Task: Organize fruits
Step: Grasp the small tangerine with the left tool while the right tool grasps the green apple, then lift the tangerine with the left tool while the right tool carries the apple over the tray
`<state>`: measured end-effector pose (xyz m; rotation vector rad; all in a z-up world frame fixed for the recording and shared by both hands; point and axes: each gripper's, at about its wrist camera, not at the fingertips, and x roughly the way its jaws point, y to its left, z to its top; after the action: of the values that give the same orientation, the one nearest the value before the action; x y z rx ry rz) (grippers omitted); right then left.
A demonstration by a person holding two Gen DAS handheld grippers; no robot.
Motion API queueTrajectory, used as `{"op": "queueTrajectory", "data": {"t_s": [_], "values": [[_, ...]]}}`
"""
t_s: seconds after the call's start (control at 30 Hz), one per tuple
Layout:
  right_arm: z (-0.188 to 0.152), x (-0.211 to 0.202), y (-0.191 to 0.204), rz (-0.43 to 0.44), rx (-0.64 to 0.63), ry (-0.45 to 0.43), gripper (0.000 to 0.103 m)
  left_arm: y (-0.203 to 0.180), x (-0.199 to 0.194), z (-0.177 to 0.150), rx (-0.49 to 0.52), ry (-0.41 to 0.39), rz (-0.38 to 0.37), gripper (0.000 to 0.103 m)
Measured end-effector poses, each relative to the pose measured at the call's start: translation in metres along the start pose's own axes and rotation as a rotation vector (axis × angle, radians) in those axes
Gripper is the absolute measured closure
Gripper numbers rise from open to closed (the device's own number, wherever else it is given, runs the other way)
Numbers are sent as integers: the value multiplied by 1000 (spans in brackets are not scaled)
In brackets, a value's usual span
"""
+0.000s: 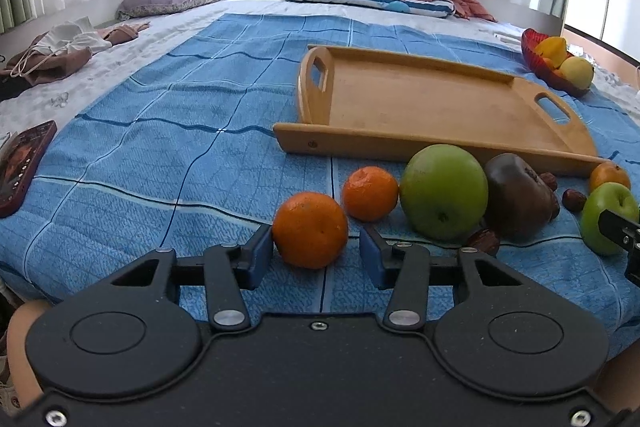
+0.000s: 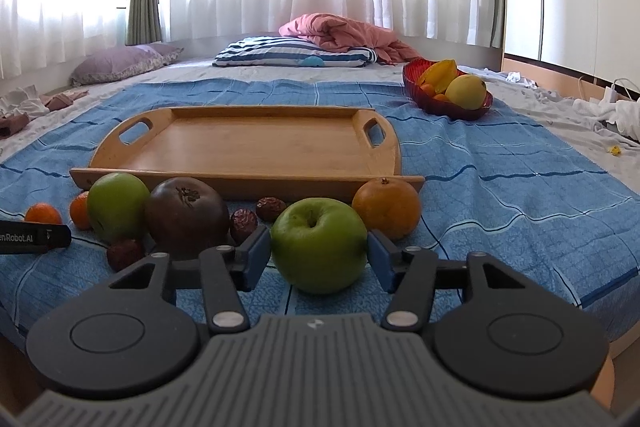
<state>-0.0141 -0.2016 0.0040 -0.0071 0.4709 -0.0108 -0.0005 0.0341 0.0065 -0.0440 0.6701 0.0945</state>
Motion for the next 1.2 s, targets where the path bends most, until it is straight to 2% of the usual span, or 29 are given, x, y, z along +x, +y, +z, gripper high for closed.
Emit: {"op": "queueTrajectory", "data": {"t_s": [0.07, 0.2, 0.5, 0.53, 0.57, 0.63, 0.9, 1.03, 1.2], "values": [[0, 2, 0, -5, 5, 10, 33, 0, 0, 0, 5, -6, 10, 65], [0, 5, -4, 2, 23, 21, 30, 1, -1, 1, 11, -7, 7, 65], [-2, 13, 1, -12, -24, 35, 29, -1, -6, 6, 34, -27, 24, 65], [-2, 14, 2, -13, -31, 39, 37, -1, -7, 7, 34, -30, 27, 65], [-2, 14, 2, -13, -33, 38, 40, 0, -7, 8, 32, -31, 28, 65], [-1, 13, 0, -4, -22, 37, 41, 2, -8, 11, 21, -32, 26, 65], [5, 12, -18, 64, 116, 31, 42, 8, -10, 28, -17, -52, -2, 65], [12, 5, -21, 81, 123, -14, 42, 5, -11, 38, -10, -78, -11, 65], [24, 4, -26, 99, 144, -40, 42, 2, -10, 50, -6, -84, -64, 65]]}}
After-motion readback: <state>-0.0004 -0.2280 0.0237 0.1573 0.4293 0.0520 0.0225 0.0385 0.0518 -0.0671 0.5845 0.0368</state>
